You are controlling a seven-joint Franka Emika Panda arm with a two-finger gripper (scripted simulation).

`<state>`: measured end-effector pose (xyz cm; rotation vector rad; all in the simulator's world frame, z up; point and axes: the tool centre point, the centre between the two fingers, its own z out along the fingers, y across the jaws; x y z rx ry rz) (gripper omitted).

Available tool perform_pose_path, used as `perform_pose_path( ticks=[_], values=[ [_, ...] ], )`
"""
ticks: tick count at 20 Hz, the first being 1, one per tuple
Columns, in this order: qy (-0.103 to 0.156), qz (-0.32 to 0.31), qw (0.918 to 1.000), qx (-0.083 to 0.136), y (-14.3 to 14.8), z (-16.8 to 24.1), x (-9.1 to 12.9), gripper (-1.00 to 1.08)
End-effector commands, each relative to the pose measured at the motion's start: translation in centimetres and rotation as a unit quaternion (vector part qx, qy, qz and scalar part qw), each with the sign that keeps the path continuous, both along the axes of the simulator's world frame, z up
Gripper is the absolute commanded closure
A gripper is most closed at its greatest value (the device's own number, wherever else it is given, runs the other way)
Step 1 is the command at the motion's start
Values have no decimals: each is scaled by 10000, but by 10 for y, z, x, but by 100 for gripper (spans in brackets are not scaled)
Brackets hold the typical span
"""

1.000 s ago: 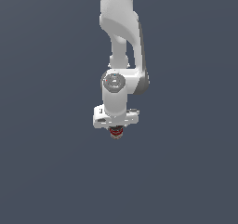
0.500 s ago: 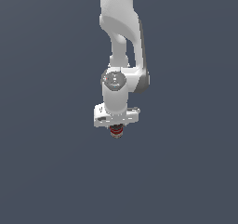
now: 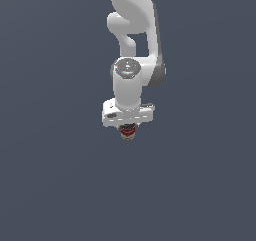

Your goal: Pick up the object and move it to a goal position.

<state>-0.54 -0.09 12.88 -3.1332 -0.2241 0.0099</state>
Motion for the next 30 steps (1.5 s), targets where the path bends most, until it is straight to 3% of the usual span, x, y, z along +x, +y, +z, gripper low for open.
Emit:
perform_pose_path(
  ticks=[1, 21, 30],
  values=[
    [-25, 1, 10000, 0, 5, 21, -7, 108],
    [-28, 2, 10000, -6, 54, 222, -89, 108],
    [-31, 4, 10000, -5, 71, 293, -114, 108]
  ],
)
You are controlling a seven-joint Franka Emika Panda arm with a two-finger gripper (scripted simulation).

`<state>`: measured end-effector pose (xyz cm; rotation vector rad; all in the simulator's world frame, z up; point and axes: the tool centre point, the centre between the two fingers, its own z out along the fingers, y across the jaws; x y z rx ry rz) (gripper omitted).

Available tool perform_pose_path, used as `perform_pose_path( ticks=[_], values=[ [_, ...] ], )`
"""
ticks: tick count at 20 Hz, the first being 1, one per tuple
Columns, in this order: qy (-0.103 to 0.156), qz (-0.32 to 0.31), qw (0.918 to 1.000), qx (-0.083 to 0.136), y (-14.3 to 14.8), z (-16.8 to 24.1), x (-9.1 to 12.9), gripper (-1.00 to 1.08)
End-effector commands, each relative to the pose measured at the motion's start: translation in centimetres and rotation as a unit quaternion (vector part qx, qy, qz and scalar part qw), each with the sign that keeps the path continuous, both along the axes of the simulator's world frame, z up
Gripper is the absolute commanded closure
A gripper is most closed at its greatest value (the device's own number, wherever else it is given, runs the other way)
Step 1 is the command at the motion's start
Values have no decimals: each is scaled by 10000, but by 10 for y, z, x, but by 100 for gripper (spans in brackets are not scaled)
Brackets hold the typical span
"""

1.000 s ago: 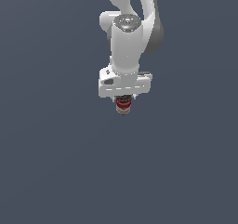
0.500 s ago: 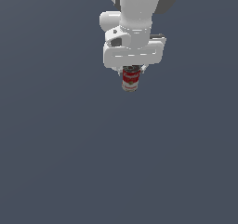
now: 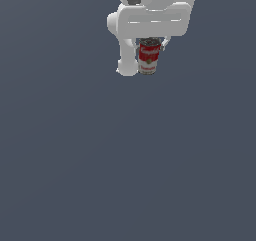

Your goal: Pick up the object and move it to a goal position.

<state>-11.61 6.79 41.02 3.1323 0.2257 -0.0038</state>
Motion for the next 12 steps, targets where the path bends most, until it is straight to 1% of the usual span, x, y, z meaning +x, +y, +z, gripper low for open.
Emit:
perform_pose_path(
  ticks=[1, 6, 12],
  values=[
    [-11, -2, 10000, 1, 4, 17, -5, 108],
    [-12, -2, 10000, 4, 9, 36, -11, 108],
    [-12, -3, 10000, 7, 10, 42, -12, 108]
  ],
)
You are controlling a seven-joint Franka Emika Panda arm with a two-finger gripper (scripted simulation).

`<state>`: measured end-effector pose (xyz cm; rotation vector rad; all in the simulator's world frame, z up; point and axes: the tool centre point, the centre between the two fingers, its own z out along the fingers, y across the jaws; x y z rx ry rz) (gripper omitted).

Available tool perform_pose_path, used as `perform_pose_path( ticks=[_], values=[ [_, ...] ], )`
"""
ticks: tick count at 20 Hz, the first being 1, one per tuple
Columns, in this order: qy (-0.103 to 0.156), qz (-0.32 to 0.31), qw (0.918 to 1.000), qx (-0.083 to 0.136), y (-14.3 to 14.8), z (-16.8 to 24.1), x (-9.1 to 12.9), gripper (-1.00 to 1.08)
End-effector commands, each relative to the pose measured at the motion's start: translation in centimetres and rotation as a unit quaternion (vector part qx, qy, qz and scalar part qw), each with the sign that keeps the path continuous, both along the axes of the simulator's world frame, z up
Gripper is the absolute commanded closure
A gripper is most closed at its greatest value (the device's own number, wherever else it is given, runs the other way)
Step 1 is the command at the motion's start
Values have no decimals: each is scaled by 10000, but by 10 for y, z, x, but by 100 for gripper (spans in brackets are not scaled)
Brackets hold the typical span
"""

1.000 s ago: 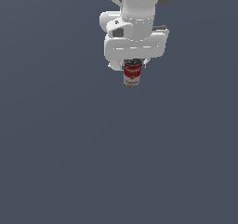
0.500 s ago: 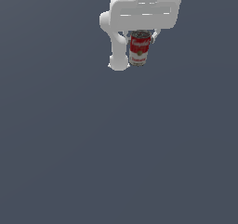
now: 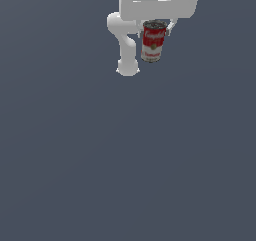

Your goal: Pick up the object and move it to a goal position.

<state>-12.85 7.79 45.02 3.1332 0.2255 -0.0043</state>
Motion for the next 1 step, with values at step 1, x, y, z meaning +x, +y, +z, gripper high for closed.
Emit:
perform_pose_path(
  ticks=[1],
  values=[
    [-14, -2, 10000, 3, 0, 2, 1, 108]
  ],
)
